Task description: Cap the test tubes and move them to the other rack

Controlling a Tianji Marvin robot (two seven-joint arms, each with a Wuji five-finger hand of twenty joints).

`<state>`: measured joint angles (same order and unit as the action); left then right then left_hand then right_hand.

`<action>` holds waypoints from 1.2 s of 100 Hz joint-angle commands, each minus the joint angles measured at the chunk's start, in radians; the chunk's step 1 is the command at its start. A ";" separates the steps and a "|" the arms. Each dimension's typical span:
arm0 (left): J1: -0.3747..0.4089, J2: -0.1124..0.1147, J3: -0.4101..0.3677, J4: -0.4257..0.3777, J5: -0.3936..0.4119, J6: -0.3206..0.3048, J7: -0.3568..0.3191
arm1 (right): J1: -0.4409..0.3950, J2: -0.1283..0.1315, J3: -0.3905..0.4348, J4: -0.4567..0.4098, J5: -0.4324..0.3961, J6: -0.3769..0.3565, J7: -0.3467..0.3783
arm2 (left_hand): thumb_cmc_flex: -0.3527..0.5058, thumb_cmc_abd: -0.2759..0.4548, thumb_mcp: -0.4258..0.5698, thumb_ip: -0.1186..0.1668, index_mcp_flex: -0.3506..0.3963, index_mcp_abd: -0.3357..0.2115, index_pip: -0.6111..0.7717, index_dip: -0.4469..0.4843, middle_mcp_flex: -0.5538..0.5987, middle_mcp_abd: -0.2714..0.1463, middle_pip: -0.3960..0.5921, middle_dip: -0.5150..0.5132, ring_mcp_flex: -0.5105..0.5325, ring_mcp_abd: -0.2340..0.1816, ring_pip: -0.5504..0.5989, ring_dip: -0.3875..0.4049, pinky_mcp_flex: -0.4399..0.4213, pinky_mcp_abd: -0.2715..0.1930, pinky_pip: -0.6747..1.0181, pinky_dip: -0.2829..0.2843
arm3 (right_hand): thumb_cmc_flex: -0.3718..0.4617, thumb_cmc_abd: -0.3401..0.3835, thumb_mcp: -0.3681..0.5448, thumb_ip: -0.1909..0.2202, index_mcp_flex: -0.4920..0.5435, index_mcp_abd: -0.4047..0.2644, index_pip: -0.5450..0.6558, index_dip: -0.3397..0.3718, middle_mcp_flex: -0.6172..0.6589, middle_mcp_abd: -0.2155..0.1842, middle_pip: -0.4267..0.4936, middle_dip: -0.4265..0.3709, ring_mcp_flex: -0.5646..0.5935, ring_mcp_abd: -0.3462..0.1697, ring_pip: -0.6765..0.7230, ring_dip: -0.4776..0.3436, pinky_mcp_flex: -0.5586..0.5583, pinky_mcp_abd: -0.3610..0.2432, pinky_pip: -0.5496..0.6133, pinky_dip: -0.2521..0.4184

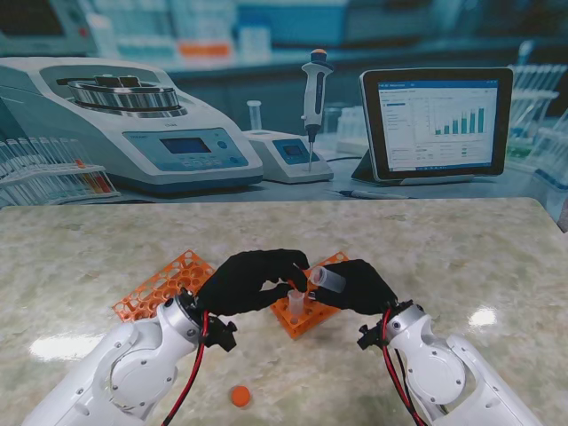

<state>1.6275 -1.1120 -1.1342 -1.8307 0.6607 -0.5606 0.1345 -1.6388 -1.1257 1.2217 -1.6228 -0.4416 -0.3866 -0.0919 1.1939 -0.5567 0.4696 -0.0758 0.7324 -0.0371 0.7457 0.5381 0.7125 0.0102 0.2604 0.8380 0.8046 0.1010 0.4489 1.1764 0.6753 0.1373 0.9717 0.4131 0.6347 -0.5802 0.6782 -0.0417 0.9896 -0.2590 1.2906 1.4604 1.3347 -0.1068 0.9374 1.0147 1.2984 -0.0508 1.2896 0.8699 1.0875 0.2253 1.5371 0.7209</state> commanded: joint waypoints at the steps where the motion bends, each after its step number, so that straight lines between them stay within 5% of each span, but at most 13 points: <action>1: 0.008 0.001 0.005 -0.013 0.002 -0.006 -0.003 | -0.004 -0.003 -0.003 0.002 0.004 0.003 0.003 | 0.097 0.024 0.052 -0.006 0.012 0.034 0.004 0.004 0.009 0.043 0.068 0.017 -0.016 -0.047 -0.025 0.011 0.002 -0.013 -0.016 -0.023 | 0.034 0.023 0.008 0.016 0.033 -0.048 0.031 0.044 -0.003 -0.004 -0.003 0.001 0.019 -0.013 -0.006 0.002 0.011 0.010 -0.001 0.018; 120: -0.068 -0.009 0.095 0.046 -0.060 0.046 -0.008 | -0.003 -0.002 -0.002 0.008 0.005 -0.007 0.004 | 0.097 0.024 0.054 -0.004 0.010 0.033 0.003 0.005 0.009 0.039 0.067 0.021 -0.018 -0.048 -0.022 0.014 -0.001 -0.012 -0.017 -0.021 | 0.034 0.023 0.005 0.016 0.033 -0.048 0.031 0.044 -0.005 -0.005 -0.003 0.001 0.019 -0.013 -0.006 0.002 0.011 0.010 -0.001 0.018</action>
<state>1.5658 -1.1157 -1.0453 -1.7912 0.6057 -0.5202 0.1257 -1.6360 -1.1257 1.2222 -1.6161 -0.4394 -0.3922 -0.0908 1.1939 -0.5564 0.4696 -0.0758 0.7324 -0.0370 0.7457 0.5381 0.7125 0.0104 0.2605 0.8380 0.8046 0.1010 0.4482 1.1764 0.6753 0.1373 0.9710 0.4131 0.6347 -0.5802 0.6782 -0.0417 0.9896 -0.2590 1.2905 1.4604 1.3347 -0.1067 0.9372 1.0147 1.2984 -0.0508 1.2895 0.8699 1.0875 0.2254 1.5363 0.7210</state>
